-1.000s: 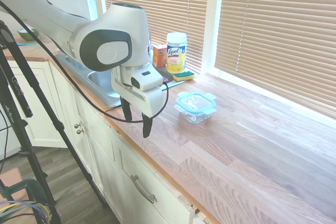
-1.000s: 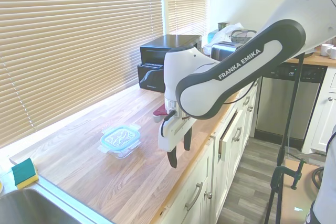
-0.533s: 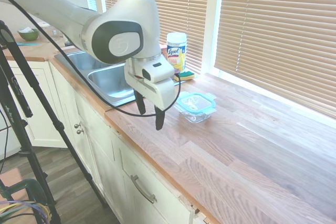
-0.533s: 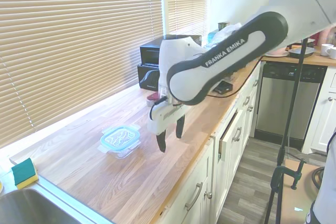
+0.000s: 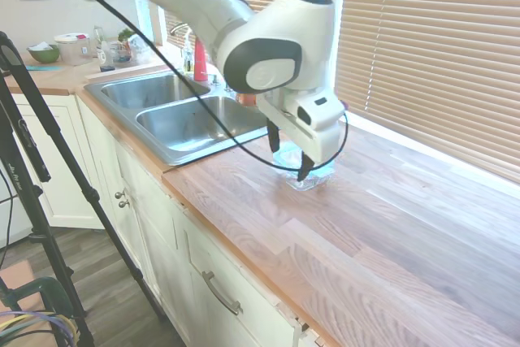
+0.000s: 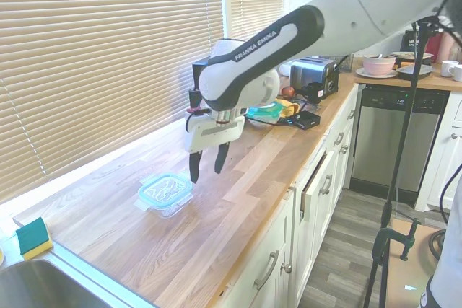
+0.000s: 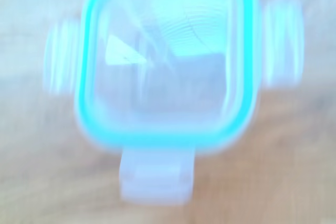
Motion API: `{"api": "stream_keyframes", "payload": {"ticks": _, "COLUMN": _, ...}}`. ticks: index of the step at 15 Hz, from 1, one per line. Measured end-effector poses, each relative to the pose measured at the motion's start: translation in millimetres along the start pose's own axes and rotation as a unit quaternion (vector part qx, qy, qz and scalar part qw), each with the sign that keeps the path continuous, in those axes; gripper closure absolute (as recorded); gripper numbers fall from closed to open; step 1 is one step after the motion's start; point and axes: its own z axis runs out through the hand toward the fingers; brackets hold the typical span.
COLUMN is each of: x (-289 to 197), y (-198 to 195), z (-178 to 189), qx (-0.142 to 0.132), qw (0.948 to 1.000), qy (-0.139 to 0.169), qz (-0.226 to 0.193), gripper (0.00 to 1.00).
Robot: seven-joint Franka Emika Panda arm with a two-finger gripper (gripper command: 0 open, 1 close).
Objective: Uncover the lid of the food container
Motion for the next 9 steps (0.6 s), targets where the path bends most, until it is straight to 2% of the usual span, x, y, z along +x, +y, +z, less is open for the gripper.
{"api": "stream_keyframes", "payload": {"ticks": 3, "x": 41, "y": -7, "z": 18, "qx": 0.028, "qw": 0.9993, "qy": -0.024, "qz": 0.003, "gripper": 0.00}}
{"api": "stream_keyframes", "payload": {"ticks": 6, "x": 63, "y": -17, "z": 17, "qx": 0.075, "qw": 0.9960, "qy": -0.048, "qz": -0.004, "gripper": 0.00}}
{"api": "stream_keyframes", "payload": {"ticks": 9, "x": 84, "y": -20, "z": 31, "qx": 0.097, "qw": 0.9928, "qy": -0.070, "qz": 0.007, "gripper": 0.00}}
